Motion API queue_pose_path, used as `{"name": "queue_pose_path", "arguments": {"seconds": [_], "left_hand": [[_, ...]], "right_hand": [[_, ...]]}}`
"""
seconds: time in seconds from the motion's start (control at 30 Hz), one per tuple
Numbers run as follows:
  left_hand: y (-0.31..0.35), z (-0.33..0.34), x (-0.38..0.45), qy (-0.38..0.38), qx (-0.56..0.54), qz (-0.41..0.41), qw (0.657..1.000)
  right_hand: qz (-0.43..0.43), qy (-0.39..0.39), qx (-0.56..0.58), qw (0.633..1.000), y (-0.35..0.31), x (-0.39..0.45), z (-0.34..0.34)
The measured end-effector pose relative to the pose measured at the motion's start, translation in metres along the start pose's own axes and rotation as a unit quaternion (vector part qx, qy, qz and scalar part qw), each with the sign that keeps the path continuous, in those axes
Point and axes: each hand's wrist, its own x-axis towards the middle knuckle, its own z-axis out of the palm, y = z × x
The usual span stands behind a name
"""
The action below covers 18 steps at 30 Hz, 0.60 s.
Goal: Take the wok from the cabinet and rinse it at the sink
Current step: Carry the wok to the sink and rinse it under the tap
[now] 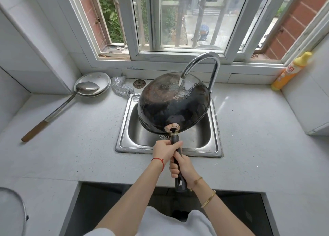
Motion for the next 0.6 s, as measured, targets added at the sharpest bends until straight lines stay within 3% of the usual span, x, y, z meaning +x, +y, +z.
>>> {"name": "queue_pose_path", "arguments": {"seconds": [0.6], "left_hand": [[0.013, -0.006, 0.020, 0.000, -0.022, -0.015, 1.000]], "right_hand": [[0.007, -0.015, -0.019, 1.000, -0.017, 0.020, 0.002]]}}
